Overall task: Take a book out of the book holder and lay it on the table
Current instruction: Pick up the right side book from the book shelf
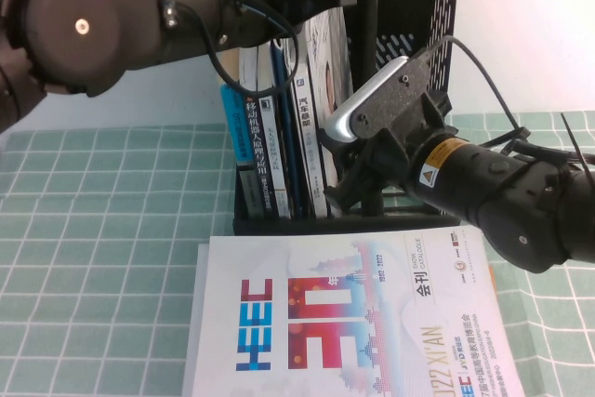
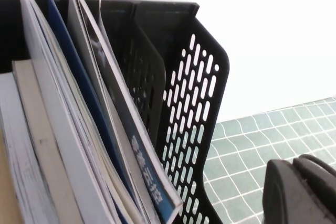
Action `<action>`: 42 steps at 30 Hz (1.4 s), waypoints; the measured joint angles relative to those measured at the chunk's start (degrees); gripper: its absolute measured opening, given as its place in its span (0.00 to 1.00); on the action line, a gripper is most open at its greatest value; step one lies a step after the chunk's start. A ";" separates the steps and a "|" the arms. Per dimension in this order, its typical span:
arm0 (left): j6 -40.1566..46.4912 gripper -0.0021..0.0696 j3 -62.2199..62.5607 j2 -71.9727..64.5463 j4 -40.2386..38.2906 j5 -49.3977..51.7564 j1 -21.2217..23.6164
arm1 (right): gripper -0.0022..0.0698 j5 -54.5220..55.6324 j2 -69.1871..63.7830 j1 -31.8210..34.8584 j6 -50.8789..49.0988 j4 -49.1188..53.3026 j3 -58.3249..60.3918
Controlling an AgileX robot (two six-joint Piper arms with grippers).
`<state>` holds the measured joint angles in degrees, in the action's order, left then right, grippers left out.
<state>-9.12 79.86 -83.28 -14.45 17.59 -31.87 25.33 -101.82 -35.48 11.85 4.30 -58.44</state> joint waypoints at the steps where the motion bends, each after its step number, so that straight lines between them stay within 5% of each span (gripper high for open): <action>1: 0.16 0.03 0.00 0.10 0.00 0.09 0.00 | 0.48 0.00 -0.05 0.00 0.00 -0.10 0.00; 6: 0.93 0.03 0.00 0.57 0.37 0.89 0.00 | 0.36 3.13 -2.15 0.00 0.06 -0.10 0.00; 12: 1.38 0.03 0.00 0.57 1.92 2.15 0.00 | 0.34 6.98 -3.65 0.00 0.06 -1.12 0.00; 22: 1.38 0.03 0.00 0.57 2.36 2.78 0.00 | 0.55 7.70 -3.74 0.00 -2.03 -4.30 0.00; 37: 1.38 0.03 0.00 0.57 2.58 3.47 0.00 | 0.57 8.05 -4.25 -2.05 -4.87 -4.99 0.00; 42: 1.38 0.03 0.00 0.57 2.58 3.84 0.00 | 0.57 8.05 -4.25 -2.55 0.89 -11.11 0.00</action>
<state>-7.73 79.86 -82.71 -11.87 21.44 -31.87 33.38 -106.07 -38.04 12.74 -6.82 -58.44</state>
